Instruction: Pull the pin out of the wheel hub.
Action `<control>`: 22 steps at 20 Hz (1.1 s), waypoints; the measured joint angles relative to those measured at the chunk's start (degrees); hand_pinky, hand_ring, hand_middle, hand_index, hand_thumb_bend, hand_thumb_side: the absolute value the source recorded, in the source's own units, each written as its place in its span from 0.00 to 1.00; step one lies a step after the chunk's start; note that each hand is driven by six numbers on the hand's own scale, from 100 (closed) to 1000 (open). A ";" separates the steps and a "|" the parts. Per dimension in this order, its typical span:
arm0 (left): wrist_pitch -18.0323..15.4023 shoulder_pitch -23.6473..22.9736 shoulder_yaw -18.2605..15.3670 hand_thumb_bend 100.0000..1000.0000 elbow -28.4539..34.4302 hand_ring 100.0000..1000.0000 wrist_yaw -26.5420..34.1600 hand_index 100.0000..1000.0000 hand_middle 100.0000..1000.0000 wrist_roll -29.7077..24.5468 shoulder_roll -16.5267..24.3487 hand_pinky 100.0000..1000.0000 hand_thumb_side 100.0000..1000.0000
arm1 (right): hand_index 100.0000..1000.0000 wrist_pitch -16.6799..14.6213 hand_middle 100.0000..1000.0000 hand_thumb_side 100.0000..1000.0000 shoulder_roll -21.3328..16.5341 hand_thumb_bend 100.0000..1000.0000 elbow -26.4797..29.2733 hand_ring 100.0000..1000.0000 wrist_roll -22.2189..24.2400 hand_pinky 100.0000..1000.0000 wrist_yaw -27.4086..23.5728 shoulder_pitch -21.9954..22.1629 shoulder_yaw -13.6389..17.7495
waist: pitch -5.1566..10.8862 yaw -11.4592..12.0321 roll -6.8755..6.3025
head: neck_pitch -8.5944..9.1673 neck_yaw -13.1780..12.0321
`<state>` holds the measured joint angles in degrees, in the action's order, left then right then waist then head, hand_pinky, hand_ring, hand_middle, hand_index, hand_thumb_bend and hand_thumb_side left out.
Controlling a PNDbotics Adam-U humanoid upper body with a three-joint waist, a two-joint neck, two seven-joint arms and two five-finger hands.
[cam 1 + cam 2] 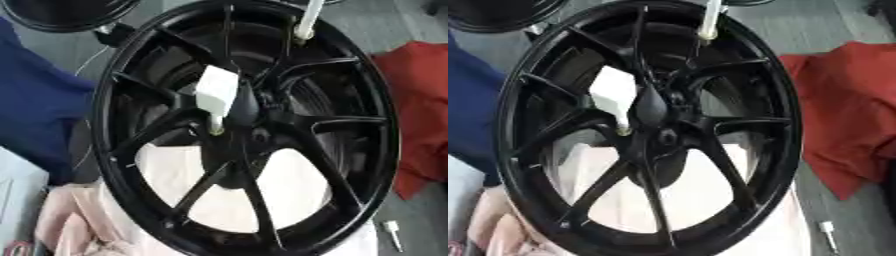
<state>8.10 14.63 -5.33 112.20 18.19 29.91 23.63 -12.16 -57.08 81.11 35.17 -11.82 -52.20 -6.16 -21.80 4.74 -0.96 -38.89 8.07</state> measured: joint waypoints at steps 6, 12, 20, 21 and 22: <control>-0.07 0.00 -0.55 0.65 0.01 0.59 -0.06 0.67 0.49 0.50 0.00 0.59 0.39 | 0.48 -1.65 0.40 0.28 -7.46 0.00 -2.95 0.60 -10.36 0.72 -0.40 15.80 10.81 | 0.00 -0.83 -0.99 | 0.34 -0.99; -0.22 -0.20 -1.08 0.65 0.02 0.59 -0.08 0.67 0.49 1.24 0.00 0.59 0.39 | 0.53 -2.69 0.44 0.25 -8.20 0.00 -7.96 0.62 -22.83 0.73 3.03 28.69 21.48 | 0.00 -1.92 -1.99 | 1.15 -2.08; -0.14 -0.42 -1.25 0.64 0.02 0.59 -0.16 0.67 0.49 1.54 0.00 0.59 0.36 | 0.87 0.32 0.85 0.37 -6.12 0.01 -13.26 0.84 -31.04 0.81 10.11 33.74 26.46 | 0.10 -2.62 -2.47 | 1.26 -2.68; -0.14 -0.43 -1.25 0.65 0.02 0.59 -0.17 0.67 0.49 1.54 0.00 0.59 0.36 | 0.87 0.69 0.85 0.35 -5.93 0.01 -13.47 0.84 -31.24 0.81 10.83 33.96 26.64 | 0.12 -2.70 -2.47 | 1.26 -2.70; -0.14 -0.45 -1.25 0.65 0.02 0.59 -0.17 0.67 0.49 1.54 0.00 0.59 0.37 | 0.87 0.98 0.85 0.32 -5.69 0.00 -13.50 0.84 -31.44 0.81 11.52 34.12 26.79 | 0.19 -2.72 -2.48 | 1.26 -2.73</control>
<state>7.95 14.18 -6.58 112.22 18.02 31.45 23.63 -11.17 -62.77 67.62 3.73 -0.30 -18.08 20.63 -21.61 2.02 -3.44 -37.63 5.35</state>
